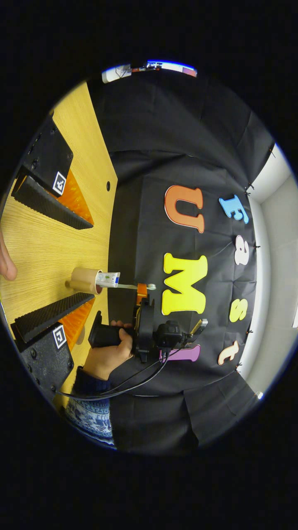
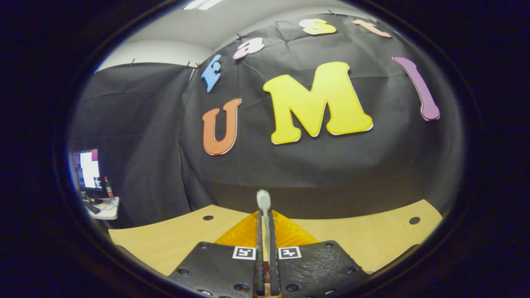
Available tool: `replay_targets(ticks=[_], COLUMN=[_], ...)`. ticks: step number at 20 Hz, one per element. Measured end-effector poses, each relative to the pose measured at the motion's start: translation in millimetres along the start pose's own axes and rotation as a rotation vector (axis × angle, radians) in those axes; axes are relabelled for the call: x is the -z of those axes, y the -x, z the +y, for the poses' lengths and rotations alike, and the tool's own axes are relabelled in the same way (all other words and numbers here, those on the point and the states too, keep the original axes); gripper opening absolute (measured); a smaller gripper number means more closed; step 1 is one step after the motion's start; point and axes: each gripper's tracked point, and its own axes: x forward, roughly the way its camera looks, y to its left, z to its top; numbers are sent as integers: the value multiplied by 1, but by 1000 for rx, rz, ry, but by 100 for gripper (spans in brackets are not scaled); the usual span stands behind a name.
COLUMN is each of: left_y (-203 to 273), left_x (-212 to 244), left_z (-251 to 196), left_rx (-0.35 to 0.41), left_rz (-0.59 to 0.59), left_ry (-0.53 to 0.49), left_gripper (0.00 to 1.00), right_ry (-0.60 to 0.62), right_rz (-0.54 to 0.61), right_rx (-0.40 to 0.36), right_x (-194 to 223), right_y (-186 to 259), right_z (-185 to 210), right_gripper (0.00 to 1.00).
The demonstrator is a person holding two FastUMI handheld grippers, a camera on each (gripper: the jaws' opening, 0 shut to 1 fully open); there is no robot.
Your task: Put the toothbrush and toothpaste on the desktop into the cup, then pick up the cup and place it on the coaster on the desktop.
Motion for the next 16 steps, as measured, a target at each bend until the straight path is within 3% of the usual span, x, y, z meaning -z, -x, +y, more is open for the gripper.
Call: replay_targets(ticks=[2, 3, 7, 9, 11, 16], left_y=[-1, -1, -2, -2, -3, -7], left_x=[2, 3, 4, 3, 2, 0], left_z=[2, 2, 3, 0, -2, -13], left_rx=[-2, -3, -6, -6, -7, 21], left_rz=[6, 8, 21, 25, 31, 73], left_ry=[-3, 0, 2, -4, -11, 13], left_gripper=[97, 97, 97, 97, 97, 97], right_ry=[9, 14, 24, 65, 116, 145], right_rz=[-1, -9, -35, -42, -48, -73], right_rx=[-4, 3, 22, 15, 38, 118], right_x=[-3, -7, -23, -28, -30, -44], right_y=[7, 9, 25, 38, 56, 126], right_z=[2, 0, -4, -2, -8, -22], right_gripper=[30, 50, 83, 86, 98, 97])
